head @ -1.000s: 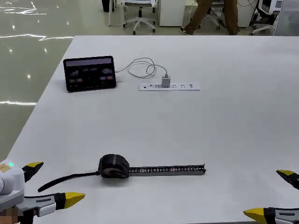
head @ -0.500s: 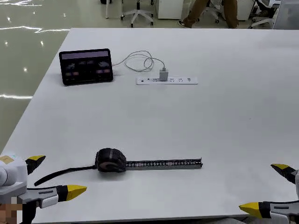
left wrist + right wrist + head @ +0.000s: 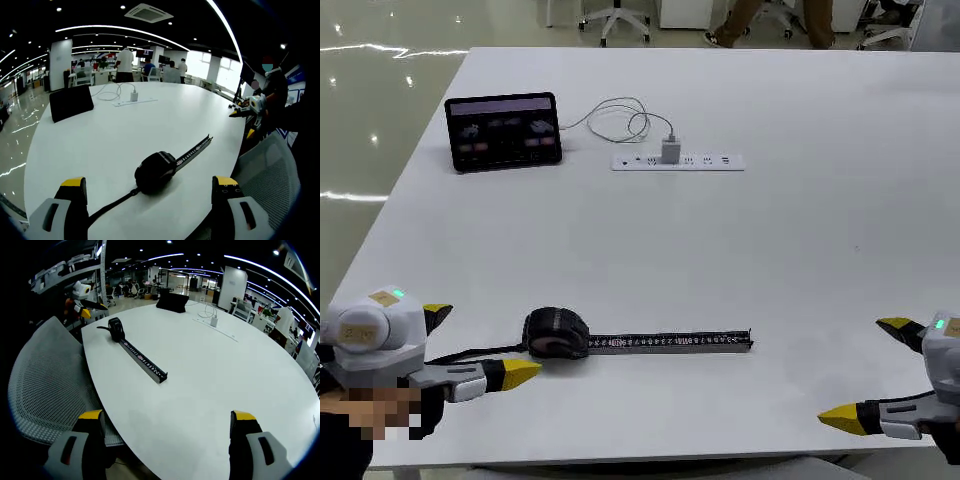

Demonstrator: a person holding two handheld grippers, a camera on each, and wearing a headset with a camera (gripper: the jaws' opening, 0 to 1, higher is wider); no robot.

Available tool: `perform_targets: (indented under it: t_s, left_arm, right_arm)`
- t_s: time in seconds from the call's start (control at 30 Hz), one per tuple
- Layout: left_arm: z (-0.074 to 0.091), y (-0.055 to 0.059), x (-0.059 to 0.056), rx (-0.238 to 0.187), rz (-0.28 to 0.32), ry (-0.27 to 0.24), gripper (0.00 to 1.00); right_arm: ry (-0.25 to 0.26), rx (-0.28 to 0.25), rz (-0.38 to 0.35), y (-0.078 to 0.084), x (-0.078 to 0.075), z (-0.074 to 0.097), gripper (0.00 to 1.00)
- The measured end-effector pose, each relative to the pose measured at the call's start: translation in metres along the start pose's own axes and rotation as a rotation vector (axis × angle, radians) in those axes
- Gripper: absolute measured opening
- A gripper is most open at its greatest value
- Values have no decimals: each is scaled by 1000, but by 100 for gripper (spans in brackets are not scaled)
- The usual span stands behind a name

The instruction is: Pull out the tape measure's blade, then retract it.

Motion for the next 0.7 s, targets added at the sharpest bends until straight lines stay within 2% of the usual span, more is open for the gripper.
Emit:
perform_targets:
  t_s: [0.17,0.33,0.57,0.6,0.67,0.7]
  left_arm:
    - [-13,-4,-3,19,-6,-18,100]
    - [-29,-13,-10,4,9,-46,100]
    - [-49,-7,-16,36,8,-62,100]
    - [-52,-4,-16,50,18,-69,100]
    - [-57,-4,-11,32,13,-108,100]
    - [-59,-3,-11,35,16,-117,100]
  right_arm:
    - [-27,6,34,-4,-6,-9,100]
    - [-76,26,74,-7,-6,-19,99]
    - [-121,38,130,-15,-9,-34,96]
    - [-129,42,135,-16,-10,-37,95]
    - [-139,42,142,-18,-12,-43,95]
    - [-147,46,146,-18,-12,-45,96]
Point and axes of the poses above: the centre of the closed fingertips' face, and the gripper's own axes: z roughly backward along the fingers, x roughly to its left, y roughly out of its underside, the point moved 1 cm from there along z, roughly backward along the fingers, and after that the axes turned 14 degrees about z, right-handed, at the moved point
